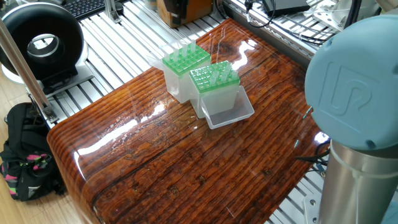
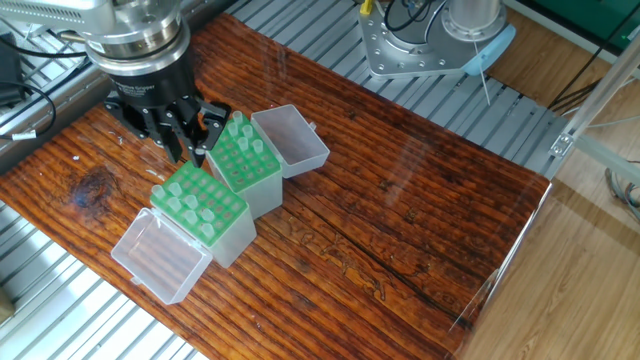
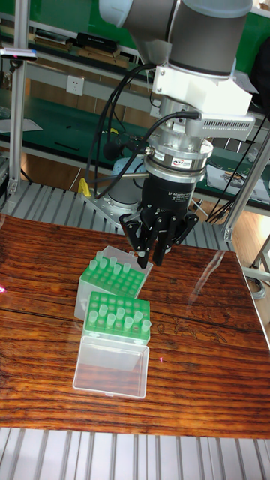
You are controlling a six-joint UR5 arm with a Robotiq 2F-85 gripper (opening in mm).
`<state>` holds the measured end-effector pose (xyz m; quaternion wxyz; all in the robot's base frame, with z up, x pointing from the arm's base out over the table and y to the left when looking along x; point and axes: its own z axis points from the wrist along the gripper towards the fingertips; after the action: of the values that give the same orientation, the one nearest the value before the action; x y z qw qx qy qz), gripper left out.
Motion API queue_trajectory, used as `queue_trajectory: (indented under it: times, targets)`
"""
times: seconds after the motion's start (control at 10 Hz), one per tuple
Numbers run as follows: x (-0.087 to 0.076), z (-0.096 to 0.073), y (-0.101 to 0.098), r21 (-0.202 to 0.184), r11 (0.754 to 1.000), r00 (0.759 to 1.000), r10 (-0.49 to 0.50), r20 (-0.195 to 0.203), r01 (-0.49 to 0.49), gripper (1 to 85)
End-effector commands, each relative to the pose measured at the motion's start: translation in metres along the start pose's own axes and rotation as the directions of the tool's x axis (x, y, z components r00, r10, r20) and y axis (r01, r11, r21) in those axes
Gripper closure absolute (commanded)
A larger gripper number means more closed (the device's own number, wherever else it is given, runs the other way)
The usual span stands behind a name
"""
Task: Transfer all large pipette tips from one holder to another
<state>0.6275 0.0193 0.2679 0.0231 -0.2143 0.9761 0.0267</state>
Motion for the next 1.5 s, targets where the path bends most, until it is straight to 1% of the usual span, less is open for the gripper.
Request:
queue_trajectory:
  times: [0.0, 0.1, 0.2, 0.4, 0.5, 0.6, 0.7, 0.8, 0.9, 1.0, 1.3, 1.4]
  targets:
    - [0.017, -0.004, -0.005, 0.011, 1.000, 0.999, 0.001, -0.040, -0.001, 56.0]
    - [0.030, -0.006, 0.001, -0.014, 1.000, 0.998, 0.018, -0.065, -0.019, 56.7]
    - [0.040, -0.005, 0.003, -0.028, 0.999, 0.997, 0.022, -0.070, -0.024, 56.7]
    - [0.052, 0.006, -0.006, -0.004, 1.000, 0.999, -0.010, -0.035, 0.009, 56.7]
    - [0.059, 0.013, -0.011, 0.005, 1.000, 1.000, -0.020, -0.024, 0.021, 56.7]
    - [0.066, 0.020, -0.015, 0.005, 1.000, 1.000, -0.010, -0.024, 0.010, 56.7]
    - [0.075, 0.026, -0.021, 0.008, 1.000, 0.999, 0.007, -0.033, -0.007, 56.7]
    - [0.086, 0.031, -0.026, 0.001, 1.000, 0.998, 0.023, -0.056, -0.023, 56.7]
    - [0.093, 0.034, -0.036, 0.022, 1.000, 0.997, 0.020, -0.069, -0.019, 56.0]
    - [0.098, 0.034, -0.041, 0.031, 0.999, 0.997, 0.012, -0.074, -0.009, 55.7]
    - [0.107, 0.042, -0.034, 0.012, 1.000, 0.997, 0.021, -0.076, -0.020, 54.7]
    - [0.115, 0.043, -0.029, 0.000, 0.999, 0.994, 0.048, -0.099, -0.048, 53.7]
